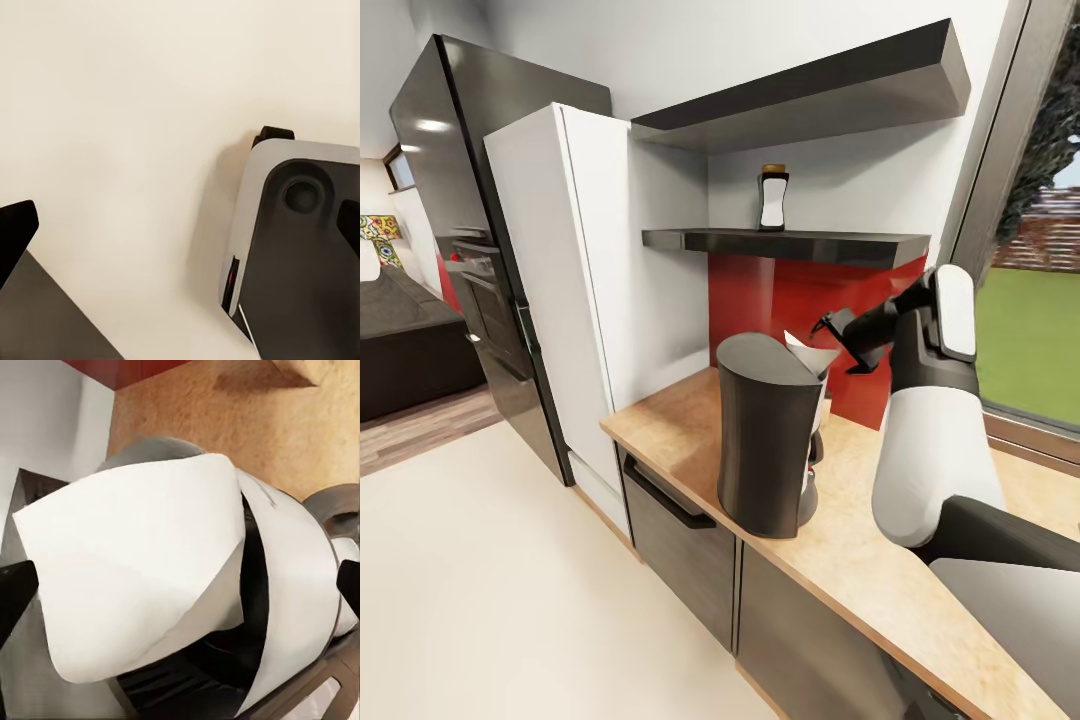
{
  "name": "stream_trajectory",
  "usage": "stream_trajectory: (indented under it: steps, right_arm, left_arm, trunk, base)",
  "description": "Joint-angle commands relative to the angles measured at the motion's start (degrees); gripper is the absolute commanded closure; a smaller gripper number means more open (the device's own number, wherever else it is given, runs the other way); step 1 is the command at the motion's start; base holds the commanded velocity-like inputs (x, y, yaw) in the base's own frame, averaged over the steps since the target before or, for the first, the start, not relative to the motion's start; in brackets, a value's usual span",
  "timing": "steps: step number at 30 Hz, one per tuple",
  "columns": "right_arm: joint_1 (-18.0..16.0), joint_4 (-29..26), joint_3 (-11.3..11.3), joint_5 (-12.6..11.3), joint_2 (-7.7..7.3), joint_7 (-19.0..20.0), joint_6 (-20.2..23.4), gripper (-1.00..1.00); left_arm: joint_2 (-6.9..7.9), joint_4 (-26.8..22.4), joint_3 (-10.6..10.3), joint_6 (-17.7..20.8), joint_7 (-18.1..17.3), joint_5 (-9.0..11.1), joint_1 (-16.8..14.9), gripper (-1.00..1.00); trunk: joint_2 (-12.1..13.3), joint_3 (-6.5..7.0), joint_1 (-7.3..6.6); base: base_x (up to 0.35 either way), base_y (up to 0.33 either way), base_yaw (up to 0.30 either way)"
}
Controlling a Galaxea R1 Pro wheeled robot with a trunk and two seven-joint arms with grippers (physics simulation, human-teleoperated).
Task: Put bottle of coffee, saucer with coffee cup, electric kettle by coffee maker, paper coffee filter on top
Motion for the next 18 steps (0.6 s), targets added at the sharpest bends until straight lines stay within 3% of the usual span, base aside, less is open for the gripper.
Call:
stream_trajectory:
  steps: [1, 13, 18]
  right_arm:
    - [-0.09, -0.98, -0.14, -0.45, 0.01, -0.3, 0.6, -1.0]
    - [-0.09, -2.52, -0.2, -0.24, 0.39, -0.45, 0.58, -1.0]
    - [-0.09, -2.66, -0.2, -0.2, 0.01, -0.49, 0.57, -1.0]
  left_arm:
    - [0.01, 0.06, 0.25, -0.2, 0.02, 0.14, -0.06, -1.0]
    - [-0.05, -0.13, 0.15, -0.21, 0.02, 0.1, -0.04, -1.0]
    - [-0.11, -0.12, 0.05, -0.12, 0.02, 0.06, -0.04, -1.0]
  trunk:
    - [-0.13, -0.14, 0.04]
    - [-0.13, -0.14, 0.04]
    - [-0.13, -0.14, 0.04]
  base:
    - [0.0, 0.0, 0.0]
    - [0.0, -0.002, 0.0]
    - [-0.038, -0.178, 0.0]
